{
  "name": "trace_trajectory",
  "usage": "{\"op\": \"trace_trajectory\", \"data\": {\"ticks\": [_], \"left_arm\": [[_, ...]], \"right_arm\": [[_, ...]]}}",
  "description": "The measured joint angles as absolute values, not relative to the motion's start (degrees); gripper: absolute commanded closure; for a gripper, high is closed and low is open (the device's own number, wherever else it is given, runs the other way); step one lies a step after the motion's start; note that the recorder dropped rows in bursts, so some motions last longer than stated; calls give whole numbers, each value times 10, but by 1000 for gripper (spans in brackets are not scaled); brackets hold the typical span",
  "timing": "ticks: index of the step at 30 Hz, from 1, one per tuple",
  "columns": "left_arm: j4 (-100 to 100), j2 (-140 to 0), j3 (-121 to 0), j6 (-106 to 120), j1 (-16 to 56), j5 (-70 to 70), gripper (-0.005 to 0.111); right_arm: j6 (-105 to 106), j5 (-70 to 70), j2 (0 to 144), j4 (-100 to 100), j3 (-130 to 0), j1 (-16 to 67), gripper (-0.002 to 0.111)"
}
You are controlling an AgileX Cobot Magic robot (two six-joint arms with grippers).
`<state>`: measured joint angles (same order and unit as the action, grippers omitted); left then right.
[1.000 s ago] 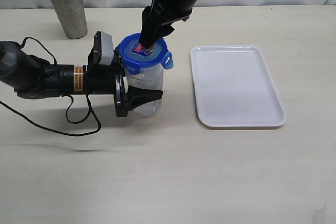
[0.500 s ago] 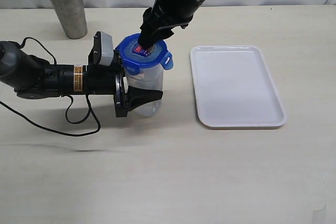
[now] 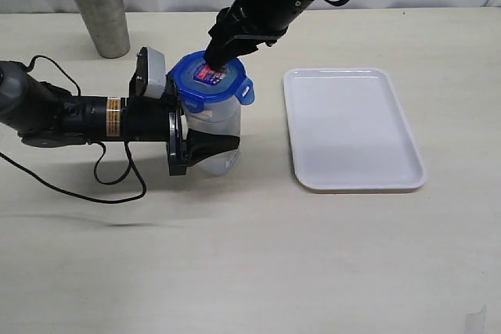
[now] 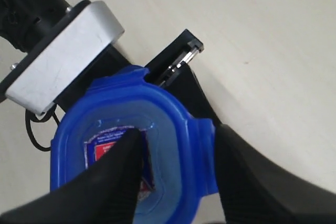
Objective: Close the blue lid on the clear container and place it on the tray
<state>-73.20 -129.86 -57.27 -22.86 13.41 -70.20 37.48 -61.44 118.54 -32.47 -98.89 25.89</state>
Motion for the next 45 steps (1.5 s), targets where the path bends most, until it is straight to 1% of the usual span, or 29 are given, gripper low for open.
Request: {"op": "trace_trajectory", "data": {"ticks": [16,23,42,43,45], "left_arm": [[-742,-1293,-572,-238,133,-699,107],[-763,-1273,-570,-265,133,-665,107],[-772,-1271,-570,-265,133,-663,107],[-772,-1271,-570,-265,133,-663,107],[-772,-1271,-570,-265,133,-663,107]], "right_arm": [[382,-586,1191,-390,-962,252,70],[379,-589,1192,-402,-959,245,70],[373,-597,1199,-451,-945,232,70],[369,-602,1200,-442,-953,232,70],[353,-618,1203,-421,-975,234,65]]}}
